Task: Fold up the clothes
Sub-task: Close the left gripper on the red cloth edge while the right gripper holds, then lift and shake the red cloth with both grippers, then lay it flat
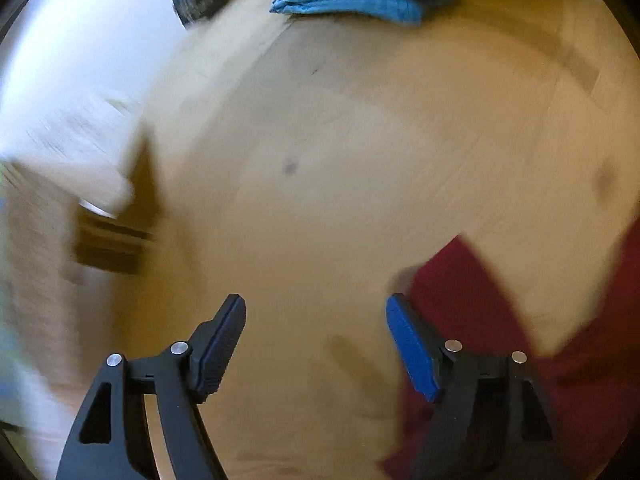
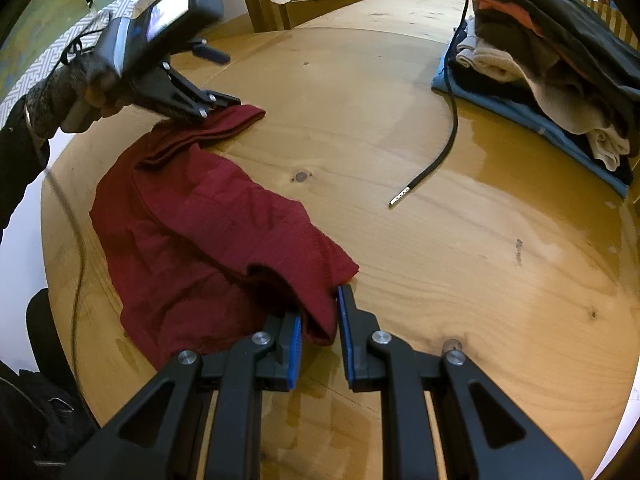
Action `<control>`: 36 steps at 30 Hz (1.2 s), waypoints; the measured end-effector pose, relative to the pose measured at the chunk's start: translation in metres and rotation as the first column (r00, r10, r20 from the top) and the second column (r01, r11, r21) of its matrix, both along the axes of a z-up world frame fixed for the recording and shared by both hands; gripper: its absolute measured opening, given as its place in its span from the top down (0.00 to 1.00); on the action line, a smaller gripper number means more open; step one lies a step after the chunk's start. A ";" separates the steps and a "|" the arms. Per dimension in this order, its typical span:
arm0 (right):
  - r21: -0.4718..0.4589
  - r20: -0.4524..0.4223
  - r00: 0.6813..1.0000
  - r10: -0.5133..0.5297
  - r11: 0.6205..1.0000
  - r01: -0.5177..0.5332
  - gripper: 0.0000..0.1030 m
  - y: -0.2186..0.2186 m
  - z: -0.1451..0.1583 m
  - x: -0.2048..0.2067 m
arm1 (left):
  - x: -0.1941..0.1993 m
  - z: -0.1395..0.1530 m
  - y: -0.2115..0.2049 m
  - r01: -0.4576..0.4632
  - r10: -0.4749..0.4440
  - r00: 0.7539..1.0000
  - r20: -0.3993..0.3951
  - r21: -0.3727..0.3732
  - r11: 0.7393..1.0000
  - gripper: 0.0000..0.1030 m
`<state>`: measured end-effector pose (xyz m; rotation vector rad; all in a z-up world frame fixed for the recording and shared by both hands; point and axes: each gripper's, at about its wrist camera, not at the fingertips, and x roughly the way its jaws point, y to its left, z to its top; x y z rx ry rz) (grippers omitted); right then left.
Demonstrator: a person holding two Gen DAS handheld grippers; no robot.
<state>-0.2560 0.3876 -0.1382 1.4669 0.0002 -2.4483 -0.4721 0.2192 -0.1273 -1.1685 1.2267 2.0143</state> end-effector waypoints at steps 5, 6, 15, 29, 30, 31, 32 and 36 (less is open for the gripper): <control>0.002 -0.002 1.000 -0.006 1.000 0.006 0.84 0.001 0.002 -0.001 | -0.019 0.022 -0.010 -0.072 0.023 0.958 0.285 0.162 0.984 0.31; 0.004 -0.001 1.000 -0.004 1.000 0.004 0.84 0.000 0.002 -0.001 | -0.018 0.021 -0.009 -0.065 0.010 0.949 0.314 0.165 0.984 0.31; 0.008 0.008 1.000 0.002 1.000 -0.003 0.84 -0.001 0.001 -0.006 | -0.026 -0.012 0.004 -0.090 0.030 0.845 0.534 0.086 0.992 0.31; -0.031 0.010 0.999 -0.052 0.998 0.052 0.86 0.008 0.001 -0.012 | -0.007 -0.008 -0.004 -0.102 -0.038 0.873 0.487 0.257 0.961 0.87; -0.030 -0.001 0.998 -0.060 0.998 0.060 0.86 0.009 0.006 -0.011 | -0.006 -0.004 -0.010 -0.115 -0.034 0.877 0.479 0.277 0.954 0.89; -0.029 -0.011 0.998 -0.067 0.997 0.067 0.86 0.010 0.012 -0.009 | -0.003 0.003 -0.020 -0.131 -0.032 0.882 0.470 0.311 0.941 0.89; -0.028 -0.022 0.997 -0.076 0.997 0.075 0.86 0.011 0.018 -0.008 | -0.001 0.010 -0.028 -0.149 -0.027 0.886 0.463 0.341 0.928 0.90; -0.031 -0.103 0.988 -0.118 0.993 0.115 0.86 0.016 0.056 0.001 | 0.003 0.056 -0.080 -0.204 0.002 0.916 0.402 0.461 0.864 0.91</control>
